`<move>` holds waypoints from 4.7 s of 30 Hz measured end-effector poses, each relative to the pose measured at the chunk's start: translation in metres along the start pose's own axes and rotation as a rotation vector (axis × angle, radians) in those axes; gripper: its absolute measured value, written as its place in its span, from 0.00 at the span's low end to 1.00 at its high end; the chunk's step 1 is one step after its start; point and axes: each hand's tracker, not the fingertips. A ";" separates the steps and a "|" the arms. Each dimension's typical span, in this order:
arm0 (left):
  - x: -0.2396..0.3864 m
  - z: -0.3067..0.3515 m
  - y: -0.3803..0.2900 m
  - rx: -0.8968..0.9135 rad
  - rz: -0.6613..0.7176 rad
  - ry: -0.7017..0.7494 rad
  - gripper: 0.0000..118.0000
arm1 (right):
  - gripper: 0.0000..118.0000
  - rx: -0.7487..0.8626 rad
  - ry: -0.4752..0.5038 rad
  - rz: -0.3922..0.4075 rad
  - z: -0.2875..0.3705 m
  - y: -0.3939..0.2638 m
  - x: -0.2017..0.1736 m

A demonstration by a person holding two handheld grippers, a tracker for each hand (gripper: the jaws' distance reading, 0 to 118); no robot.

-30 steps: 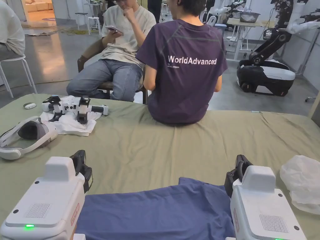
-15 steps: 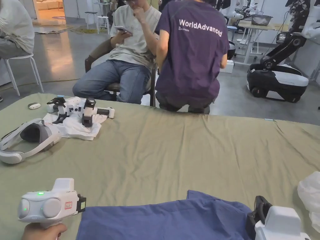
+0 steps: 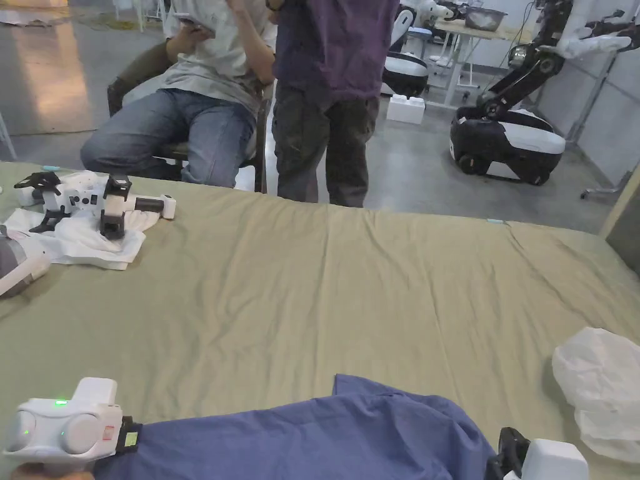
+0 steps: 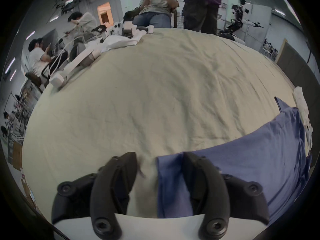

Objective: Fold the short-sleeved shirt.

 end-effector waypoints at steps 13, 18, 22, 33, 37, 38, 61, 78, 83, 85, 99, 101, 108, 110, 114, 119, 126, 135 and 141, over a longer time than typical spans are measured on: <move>-0.030 0.046 0.004 0.091 0.051 -0.135 0.00 | 0.57 -0.475 0.183 0.002 -0.193 0.032 0.047; -0.038 0.070 0.006 0.154 0.080 -0.128 0.00 | 0.57 -0.566 0.238 -0.028 -0.236 0.030 0.041; -0.044 0.073 0.008 0.167 0.050 -0.091 0.00 | 0.56 -0.626 0.272 -0.002 -0.248 0.025 0.028; -0.042 0.071 0.007 0.156 0.034 -0.089 0.00 | 0.04 -0.628 0.269 0.103 -0.246 0.013 0.004; -0.045 0.083 0.011 0.196 0.060 -0.105 0.00 | 0.04 -0.462 0.275 0.066 -0.210 0.037 0.015; -0.045 0.088 0.012 0.210 0.053 -0.105 0.00 | 0.04 -0.425 0.267 0.054 -0.198 0.046 0.019; -0.049 0.303 0.157 0.664 0.022 -0.144 0.00 | 0.04 0.167 0.097 0.061 0.021 0.270 0.097; -0.053 0.365 0.285 0.779 0.012 -0.069 0.00 | 0.04 0.281 0.066 0.010 0.025 0.424 0.085; -0.050 0.376 0.302 0.818 0.005 -0.049 0.00 | 0.04 0.305 0.049 0.039 0.026 0.445 0.084; -0.047 0.376 0.303 0.821 0.003 -0.040 0.00 | 0.04 0.301 0.047 0.036 0.021 0.443 0.086; -0.036 0.275 0.164 0.692 0.016 -0.085 0.00 | 0.04 0.150 0.036 0.149 0.016 0.279 0.078; -0.038 0.263 0.137 0.667 0.029 -0.099 0.00 | 0.04 0.126 0.042 0.148 0.020 0.251 0.077; -0.046 0.264 0.067 0.666 0.059 -0.124 0.00 | 0.04 0.074 0.056 0.098 0.049 0.196 0.087; -0.051 0.274 0.055 0.689 0.073 -0.134 0.00 | 0.04 0.080 0.055 0.095 0.063 0.191 0.087; -0.067 0.280 0.025 0.688 0.079 -0.143 0.00 | 0.04 0.064 0.055 0.103 0.091 0.172 0.085; -0.080 0.269 -0.033 0.620 0.095 -0.159 0.00 | 0.04 -0.014 0.069 0.128 0.117 0.119 0.080; -0.074 0.244 -0.141 0.412 0.109 -0.168 0.00 | 0.04 -0.195 0.075 0.143 0.139 0.014 0.078; -0.060 0.191 -0.228 0.174 0.088 -0.138 0.00 | 0.04 -0.417 0.064 0.129 0.134 -0.095 0.080; -0.063 0.178 -0.241 0.128 0.054 -0.129 0.00 | 0.04 -0.482 0.048 0.127 0.136 -0.126 0.081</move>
